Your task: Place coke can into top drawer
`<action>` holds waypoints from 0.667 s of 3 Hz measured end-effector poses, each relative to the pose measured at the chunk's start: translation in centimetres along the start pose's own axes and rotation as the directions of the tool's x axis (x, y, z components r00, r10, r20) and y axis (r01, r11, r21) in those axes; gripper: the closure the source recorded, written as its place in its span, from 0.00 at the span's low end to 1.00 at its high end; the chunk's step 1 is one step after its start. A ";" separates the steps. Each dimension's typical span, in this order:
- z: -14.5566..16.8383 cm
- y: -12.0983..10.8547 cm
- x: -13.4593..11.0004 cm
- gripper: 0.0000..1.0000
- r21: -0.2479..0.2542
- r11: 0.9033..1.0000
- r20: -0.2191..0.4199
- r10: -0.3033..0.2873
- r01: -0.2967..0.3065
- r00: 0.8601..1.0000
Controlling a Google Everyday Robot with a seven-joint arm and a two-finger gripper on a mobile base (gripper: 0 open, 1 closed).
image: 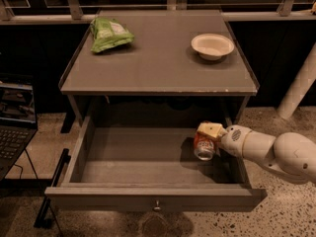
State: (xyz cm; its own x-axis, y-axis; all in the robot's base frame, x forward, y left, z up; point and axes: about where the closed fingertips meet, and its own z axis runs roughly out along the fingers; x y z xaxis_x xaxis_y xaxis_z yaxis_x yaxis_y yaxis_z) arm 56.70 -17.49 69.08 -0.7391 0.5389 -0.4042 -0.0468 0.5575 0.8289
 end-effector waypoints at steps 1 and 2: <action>0.0 0.0 0.0 0.59 0.000 1.000 0.000 0.000 0.000 1.000; 0.0 0.0 0.0 0.36 0.000 1.000 0.000 0.000 0.000 1.000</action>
Offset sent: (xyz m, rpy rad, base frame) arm 0.0000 0.0000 0.0000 0.0000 0.0000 0.0000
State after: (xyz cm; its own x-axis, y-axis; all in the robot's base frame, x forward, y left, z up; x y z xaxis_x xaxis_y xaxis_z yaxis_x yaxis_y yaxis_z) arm 56.70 -17.48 69.08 -0.7391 0.5388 -0.4042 -0.0468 0.5575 0.8289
